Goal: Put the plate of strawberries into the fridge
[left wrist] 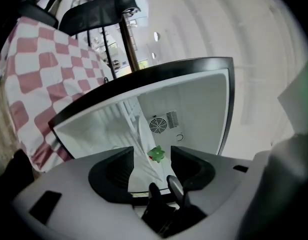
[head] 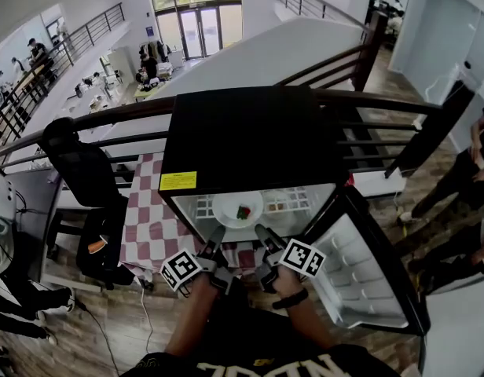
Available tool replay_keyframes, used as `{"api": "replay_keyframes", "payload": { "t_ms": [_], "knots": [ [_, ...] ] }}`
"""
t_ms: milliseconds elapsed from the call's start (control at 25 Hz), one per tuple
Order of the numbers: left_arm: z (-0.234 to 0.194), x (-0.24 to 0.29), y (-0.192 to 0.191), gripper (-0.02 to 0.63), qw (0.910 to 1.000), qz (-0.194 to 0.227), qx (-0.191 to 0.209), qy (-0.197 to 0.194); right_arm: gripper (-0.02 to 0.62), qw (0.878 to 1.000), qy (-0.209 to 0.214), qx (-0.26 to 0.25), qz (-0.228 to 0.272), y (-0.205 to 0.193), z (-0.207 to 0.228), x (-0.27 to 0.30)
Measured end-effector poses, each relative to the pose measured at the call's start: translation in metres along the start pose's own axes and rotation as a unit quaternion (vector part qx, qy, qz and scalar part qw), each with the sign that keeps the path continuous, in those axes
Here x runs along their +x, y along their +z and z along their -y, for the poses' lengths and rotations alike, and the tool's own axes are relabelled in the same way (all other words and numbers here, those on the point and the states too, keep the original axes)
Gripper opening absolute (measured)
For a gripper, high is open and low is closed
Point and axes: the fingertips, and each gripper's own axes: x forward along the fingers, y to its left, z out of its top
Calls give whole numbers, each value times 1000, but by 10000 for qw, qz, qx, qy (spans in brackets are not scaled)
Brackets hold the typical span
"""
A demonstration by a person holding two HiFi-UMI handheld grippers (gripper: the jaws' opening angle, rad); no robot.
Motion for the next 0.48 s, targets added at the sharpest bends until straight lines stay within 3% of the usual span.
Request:
{"api": "replay_keyframes", "payload": {
  "t_ms": [120, 280, 360, 480],
  "knots": [
    [3, -7, 1, 233, 9916, -89, 1258, 291, 238, 9930, -89, -1179, 6, 2, -10, -2],
    [2, -8, -6, 232, 9644, -302, 2557, 597, 236, 9510, -416, -3063, -39, 1, -27, -3],
    [6, -6, -9, 226, 9428, -316, 3250, 669, 224, 9263, -542, -3728, -108, -5, -32, 1],
    [6, 0, -11, 169, 8928, -348, 4400, 903, 148, 9038, -605, -4234, -176, -14, -35, 9]
  ]
}}
